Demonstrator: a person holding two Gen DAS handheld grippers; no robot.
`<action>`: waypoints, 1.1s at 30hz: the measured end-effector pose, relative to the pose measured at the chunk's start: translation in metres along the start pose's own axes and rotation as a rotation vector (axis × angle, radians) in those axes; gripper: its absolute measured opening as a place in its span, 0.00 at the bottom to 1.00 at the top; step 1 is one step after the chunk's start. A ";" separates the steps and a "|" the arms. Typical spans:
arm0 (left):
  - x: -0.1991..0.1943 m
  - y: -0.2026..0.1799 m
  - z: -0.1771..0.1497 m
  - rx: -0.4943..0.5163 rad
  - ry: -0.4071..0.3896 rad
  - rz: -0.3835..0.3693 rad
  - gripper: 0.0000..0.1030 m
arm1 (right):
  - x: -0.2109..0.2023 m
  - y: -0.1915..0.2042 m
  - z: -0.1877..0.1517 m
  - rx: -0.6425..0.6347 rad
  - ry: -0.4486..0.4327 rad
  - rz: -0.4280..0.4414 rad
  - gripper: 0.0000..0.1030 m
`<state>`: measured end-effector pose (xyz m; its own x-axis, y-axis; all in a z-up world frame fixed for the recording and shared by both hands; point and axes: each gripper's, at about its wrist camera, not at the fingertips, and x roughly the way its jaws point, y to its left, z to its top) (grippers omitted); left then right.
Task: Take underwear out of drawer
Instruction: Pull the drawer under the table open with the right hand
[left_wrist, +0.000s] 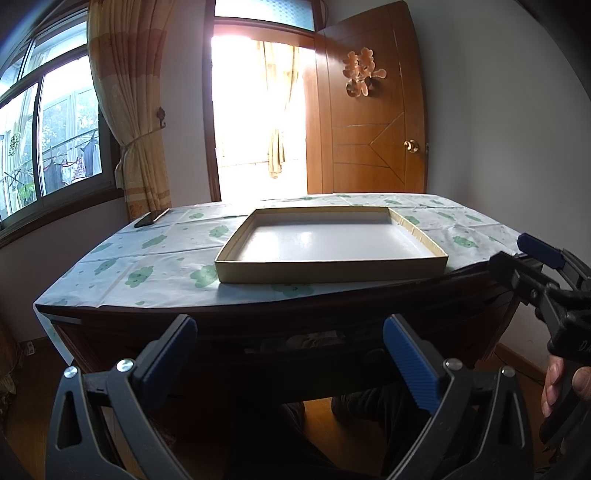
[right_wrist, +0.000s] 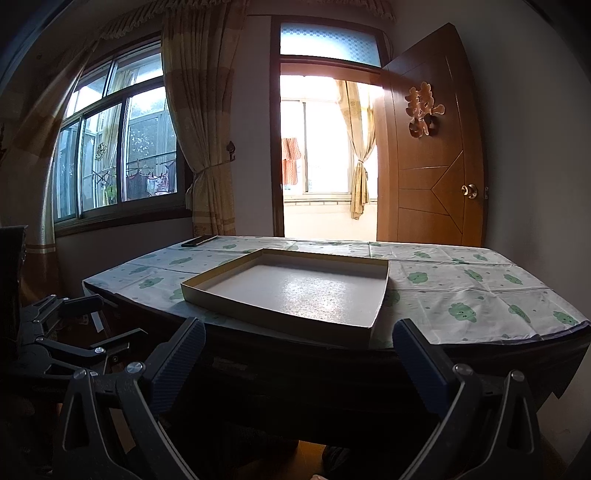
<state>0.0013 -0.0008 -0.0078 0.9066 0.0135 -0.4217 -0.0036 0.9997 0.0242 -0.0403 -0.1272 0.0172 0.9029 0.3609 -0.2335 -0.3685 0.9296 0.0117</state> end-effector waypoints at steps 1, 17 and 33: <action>0.001 0.000 -0.001 0.000 0.001 0.000 1.00 | 0.000 0.000 -0.001 -0.001 -0.002 0.002 1.00; 0.022 0.004 -0.011 -0.021 0.051 0.005 1.00 | 0.036 -0.005 -0.054 -0.213 -0.219 0.094 0.99; 0.024 0.008 -0.014 -0.045 0.067 0.001 1.00 | 0.081 -0.035 -0.075 -0.301 -0.364 0.044 0.99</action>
<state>0.0175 0.0075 -0.0304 0.8762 0.0142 -0.4818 -0.0245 0.9996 -0.0151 0.0288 -0.1366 -0.0753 0.8840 0.4525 0.1173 -0.4075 0.8689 -0.2808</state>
